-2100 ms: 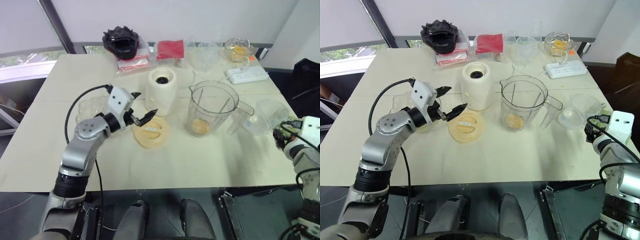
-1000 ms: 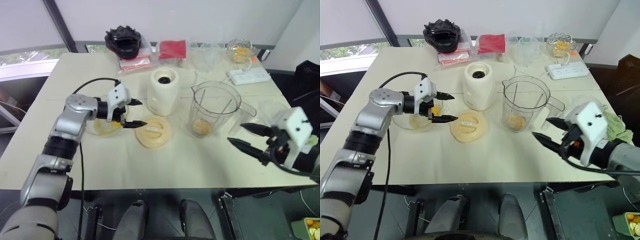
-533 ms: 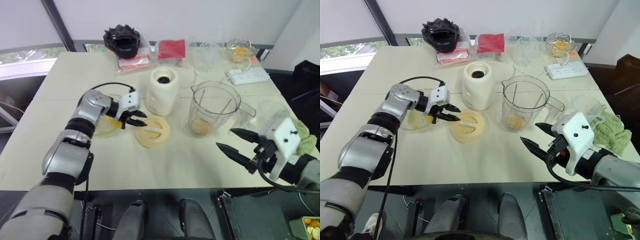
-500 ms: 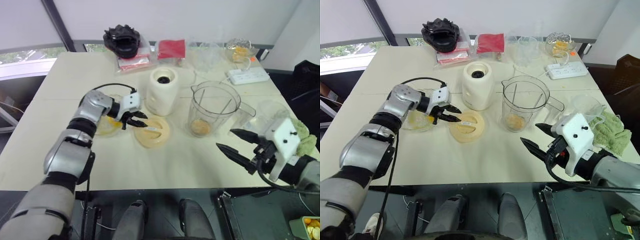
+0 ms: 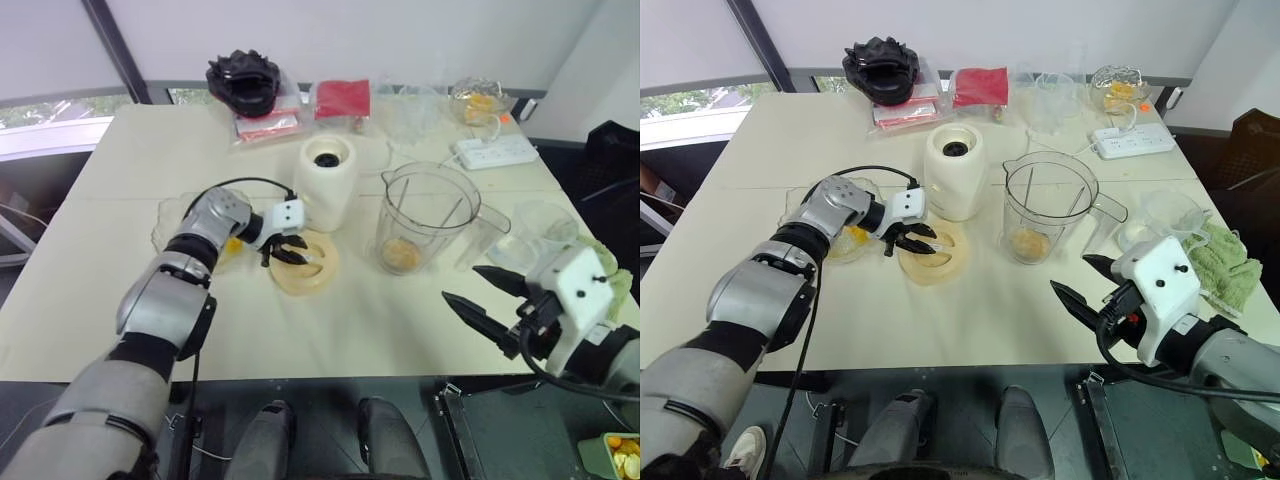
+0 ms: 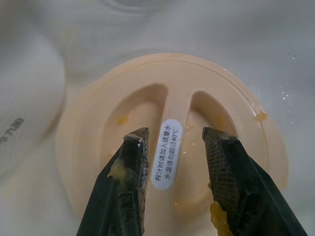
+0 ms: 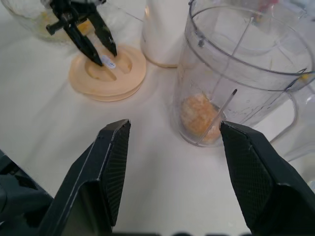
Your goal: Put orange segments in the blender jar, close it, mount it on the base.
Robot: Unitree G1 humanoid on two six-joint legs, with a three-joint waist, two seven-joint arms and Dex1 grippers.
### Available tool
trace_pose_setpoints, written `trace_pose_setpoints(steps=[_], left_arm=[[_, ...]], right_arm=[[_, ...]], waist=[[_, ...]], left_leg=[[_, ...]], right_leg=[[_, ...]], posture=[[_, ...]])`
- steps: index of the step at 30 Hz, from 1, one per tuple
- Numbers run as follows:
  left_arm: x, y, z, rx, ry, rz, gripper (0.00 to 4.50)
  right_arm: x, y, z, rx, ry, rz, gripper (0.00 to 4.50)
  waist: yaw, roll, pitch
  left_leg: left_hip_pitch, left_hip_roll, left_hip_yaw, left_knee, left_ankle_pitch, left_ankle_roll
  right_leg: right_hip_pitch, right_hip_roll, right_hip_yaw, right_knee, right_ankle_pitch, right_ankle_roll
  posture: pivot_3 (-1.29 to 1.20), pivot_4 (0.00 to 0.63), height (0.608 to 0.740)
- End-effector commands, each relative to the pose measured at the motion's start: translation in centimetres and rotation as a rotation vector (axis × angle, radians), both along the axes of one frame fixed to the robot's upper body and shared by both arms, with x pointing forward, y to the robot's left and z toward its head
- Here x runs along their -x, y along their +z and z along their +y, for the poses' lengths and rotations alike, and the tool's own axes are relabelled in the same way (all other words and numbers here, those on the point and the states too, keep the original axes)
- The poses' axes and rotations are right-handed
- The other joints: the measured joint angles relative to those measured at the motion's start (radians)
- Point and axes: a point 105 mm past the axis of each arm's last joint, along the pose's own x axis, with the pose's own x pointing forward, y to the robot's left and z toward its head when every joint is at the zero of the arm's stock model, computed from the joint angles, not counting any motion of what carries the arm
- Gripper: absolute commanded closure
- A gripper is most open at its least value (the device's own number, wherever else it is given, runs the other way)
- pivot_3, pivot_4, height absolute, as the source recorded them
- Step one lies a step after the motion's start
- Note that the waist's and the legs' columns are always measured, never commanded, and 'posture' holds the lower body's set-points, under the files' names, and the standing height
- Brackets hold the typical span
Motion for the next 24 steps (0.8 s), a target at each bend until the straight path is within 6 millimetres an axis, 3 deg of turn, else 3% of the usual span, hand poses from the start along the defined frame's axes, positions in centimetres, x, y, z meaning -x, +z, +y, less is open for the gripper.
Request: trace_pose_setpoints(steps=[1, 8, 17, 24], left_arm=[[-0.5, 0.7, -0.6, -0.011, 0.001, -0.041, 2.71], [-0.9, -0.3, -1.0, -0.039, 0.040, -0.074, 2.71], [-0.2, -2.8, 0.3, -0.171, 0.036, -0.026, 2.71], [0.1, -3.2, 0.2, -0.171, 0.034, -0.006, 2.71]], right_arm=[[0.3, 1.1, 0.3, 0.013, 0.009, -0.055, 1.50], [0.5, 1.2, 0.4, 0.012, 0.001, -0.050, 1.50], [0.3, 1.5, 0.1, 0.040, -0.019, -0.063, 1.50], [0.2, 1.7, 0.1, 0.048, -0.024, -0.069, 1.50]], waist=[[0.000, -0.001, 0.000], [0.000, -0.001, 0.000], [0.001, -0.002, -0.001], [0.000, -0.003, -0.001]], left_leg=[[0.000, 0.000, 0.000, 0.000, 0.000, 0.000], [0.000, 0.000, 0.000, 0.000, 0.000, 0.000], [0.001, 0.000, 0.000, 0.000, 0.000, 0.000], [0.002, 0.000, 0.000, 0.001, 0.000, 0.000]], right_leg=[[0.000, 0.000, 0.000, 0.000, 0.000, 0.000], [0.000, 0.000, 0.000, 0.000, 0.000, 0.000], [0.001, 0.000, 0.000, 0.000, 0.000, 0.000], [0.003, 0.000, 0.000, 0.000, 0.000, 0.000]], posture=[[0.00, 0.150, 0.740], [0.00, 0.150, 0.740], [0.00, 0.150, 0.740], [0.00, 0.150, 0.740]])
